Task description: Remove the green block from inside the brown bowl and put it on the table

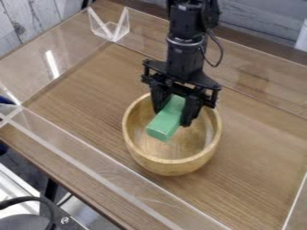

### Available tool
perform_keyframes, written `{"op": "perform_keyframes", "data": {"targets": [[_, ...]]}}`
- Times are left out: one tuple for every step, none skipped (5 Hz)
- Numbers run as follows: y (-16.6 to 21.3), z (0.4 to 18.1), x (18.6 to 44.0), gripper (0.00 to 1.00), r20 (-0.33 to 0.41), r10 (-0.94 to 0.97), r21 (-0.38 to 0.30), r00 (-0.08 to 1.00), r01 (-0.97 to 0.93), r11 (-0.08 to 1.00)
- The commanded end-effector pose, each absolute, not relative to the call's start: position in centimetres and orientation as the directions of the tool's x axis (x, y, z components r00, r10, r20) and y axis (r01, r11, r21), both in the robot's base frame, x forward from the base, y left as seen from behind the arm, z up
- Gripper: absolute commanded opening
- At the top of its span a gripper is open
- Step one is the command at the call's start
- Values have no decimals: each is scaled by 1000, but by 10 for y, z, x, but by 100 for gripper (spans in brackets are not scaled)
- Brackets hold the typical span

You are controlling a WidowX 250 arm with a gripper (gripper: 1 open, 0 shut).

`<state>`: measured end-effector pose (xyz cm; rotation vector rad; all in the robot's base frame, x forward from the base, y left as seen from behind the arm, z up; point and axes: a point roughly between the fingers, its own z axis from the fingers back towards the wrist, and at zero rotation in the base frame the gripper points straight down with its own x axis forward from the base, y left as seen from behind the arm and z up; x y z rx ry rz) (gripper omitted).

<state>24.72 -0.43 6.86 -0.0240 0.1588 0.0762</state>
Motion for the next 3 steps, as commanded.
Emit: {"op": "perform_keyframes", "data": {"targets": [[-2,91,254,0,-64,93,-14,994,-94,995],[-2,92,252,0,-50,106,-3,993,-106,994],[-2,82,250,0,-50,102,-4,994,-102,995]]}}
